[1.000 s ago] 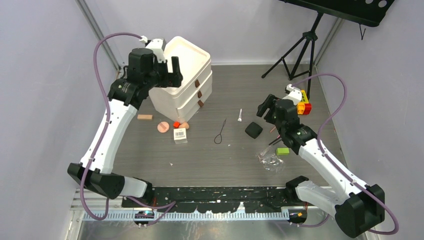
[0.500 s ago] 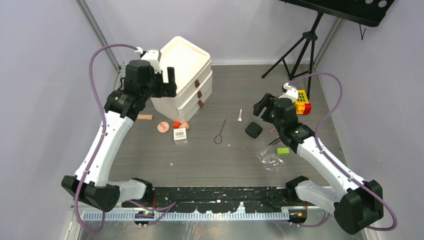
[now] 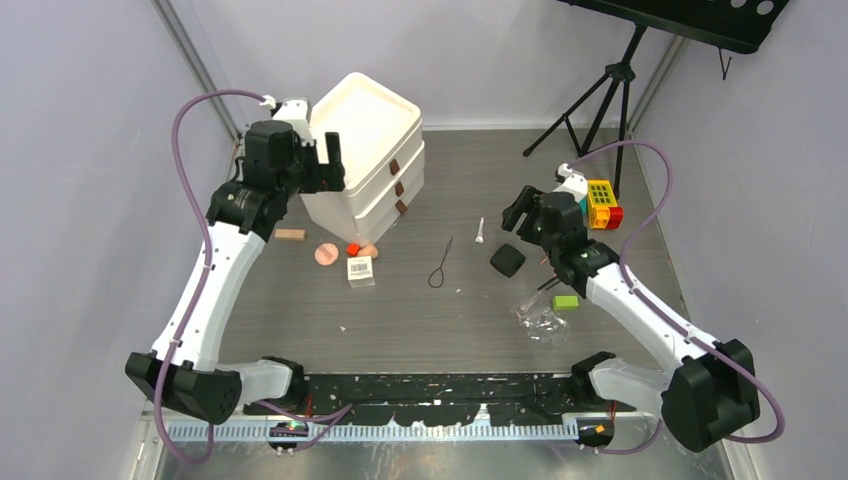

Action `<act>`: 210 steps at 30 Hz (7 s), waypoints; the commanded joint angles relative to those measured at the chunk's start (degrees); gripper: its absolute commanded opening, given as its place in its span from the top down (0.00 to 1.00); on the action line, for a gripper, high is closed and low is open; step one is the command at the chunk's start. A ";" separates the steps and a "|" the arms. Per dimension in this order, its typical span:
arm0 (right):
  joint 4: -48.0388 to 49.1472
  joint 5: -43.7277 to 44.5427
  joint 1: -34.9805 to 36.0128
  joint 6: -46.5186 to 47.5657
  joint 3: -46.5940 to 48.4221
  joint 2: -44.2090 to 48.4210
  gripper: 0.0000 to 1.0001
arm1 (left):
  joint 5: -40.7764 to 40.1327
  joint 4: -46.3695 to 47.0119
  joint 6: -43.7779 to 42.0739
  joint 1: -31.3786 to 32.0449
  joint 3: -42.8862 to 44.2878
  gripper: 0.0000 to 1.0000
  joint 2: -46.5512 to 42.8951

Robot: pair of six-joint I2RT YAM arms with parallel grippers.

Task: Organize the makeup
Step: Open the drawer in the storage box.

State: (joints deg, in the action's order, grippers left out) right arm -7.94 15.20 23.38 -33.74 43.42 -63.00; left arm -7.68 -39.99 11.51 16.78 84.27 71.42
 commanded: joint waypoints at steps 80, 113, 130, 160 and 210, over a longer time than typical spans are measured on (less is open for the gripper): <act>63.55 -20.08 6.10 -31.85 16.16 -47.52 0.39 | 17.30 8.37 1.62 -7.86 -4.71 0.14 -2.31; 73.74 -22.06 10.71 -36.64 19.60 -60.48 0.48 | 19.98 8.22 1.35 -7.81 -4.62 0.17 -1.03; 73.17 -21.56 10.69 -36.06 18.56 -60.67 0.50 | 18.94 8.04 0.98 -7.81 -4.65 0.17 -1.75; 77.82 -21.80 10.83 -38.07 19.70 -61.52 0.85 | 19.72 8.08 1.15 -7.81 -4.85 0.17 -1.03; 48.69 3.04 10.75 -12.23 -5.86 -19.18 1.00 | 19.21 7.18 1.06 -7.81 -4.37 0.17 0.83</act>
State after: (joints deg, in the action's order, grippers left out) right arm 40.60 12.80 34.17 -48.01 38.09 -86.04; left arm 11.40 -34.13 13.06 9.26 79.53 72.86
